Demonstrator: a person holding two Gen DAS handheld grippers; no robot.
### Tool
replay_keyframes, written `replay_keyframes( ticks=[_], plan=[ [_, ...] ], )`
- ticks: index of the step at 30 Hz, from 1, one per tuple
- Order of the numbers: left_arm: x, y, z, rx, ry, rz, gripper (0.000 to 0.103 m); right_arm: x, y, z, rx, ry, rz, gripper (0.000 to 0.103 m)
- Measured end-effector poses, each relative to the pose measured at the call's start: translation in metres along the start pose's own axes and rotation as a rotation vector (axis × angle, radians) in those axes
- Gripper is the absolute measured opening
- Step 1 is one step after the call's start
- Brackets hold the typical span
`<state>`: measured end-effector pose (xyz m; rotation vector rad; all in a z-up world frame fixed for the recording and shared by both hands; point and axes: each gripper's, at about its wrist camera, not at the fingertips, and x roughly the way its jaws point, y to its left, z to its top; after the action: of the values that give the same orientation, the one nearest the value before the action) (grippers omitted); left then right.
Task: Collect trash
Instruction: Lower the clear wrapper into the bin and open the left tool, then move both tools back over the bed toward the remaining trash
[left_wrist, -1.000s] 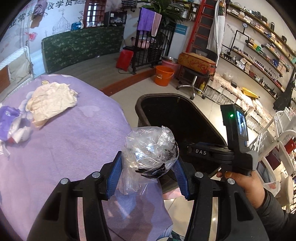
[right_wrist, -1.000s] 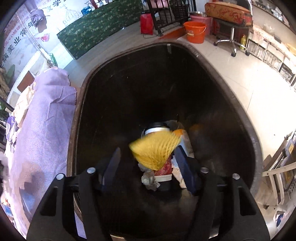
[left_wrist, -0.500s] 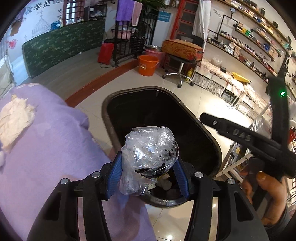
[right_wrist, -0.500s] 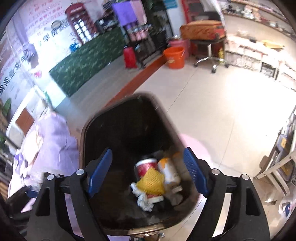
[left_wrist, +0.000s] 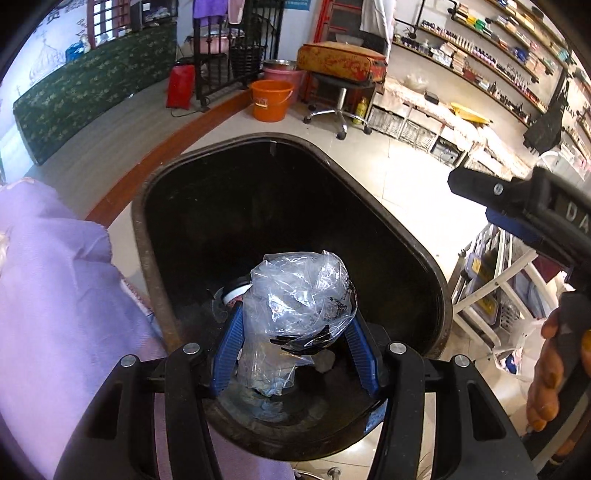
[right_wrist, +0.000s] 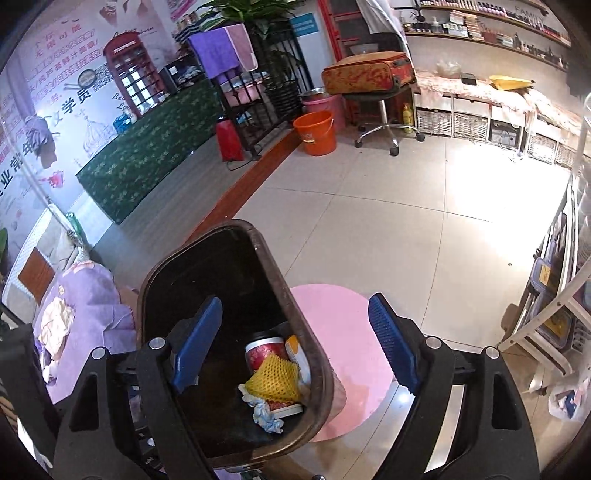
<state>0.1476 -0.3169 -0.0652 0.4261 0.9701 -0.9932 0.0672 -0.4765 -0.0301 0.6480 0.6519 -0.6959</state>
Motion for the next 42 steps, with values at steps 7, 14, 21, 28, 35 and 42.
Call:
replay_keyframes(
  ticks=[7,14,21,28,35,42],
  plan=[
    [0.009,-0.002,0.002,-0.008,0.013,-0.022,0.071,0.002,-0.006,-0.002,0.022,0.008,-0.004,0.081],
    [-0.002,-0.003,0.001,-0.017,-0.037,-0.026,0.090,0.004,-0.009,-0.001,0.029,0.010,-0.014,0.081],
    [-0.024,-0.001,-0.007,-0.016,-0.092,-0.008,0.094,0.003,-0.004,0.000,0.022,-0.004,-0.009,0.089],
    [-0.050,0.013,-0.026,-0.036,-0.140,0.053,0.095,0.002,0.018,-0.002,-0.035,-0.003,0.049,0.090],
    [-0.080,0.039,-0.049,-0.095,-0.205,0.142,0.097,0.008,0.060,-0.017,-0.120,0.048,0.174,0.092],
    [-0.110,0.077,-0.073,-0.214,-0.235,0.241,0.097,0.011,0.120,-0.041,-0.232,0.110,0.292,0.092]
  ],
)
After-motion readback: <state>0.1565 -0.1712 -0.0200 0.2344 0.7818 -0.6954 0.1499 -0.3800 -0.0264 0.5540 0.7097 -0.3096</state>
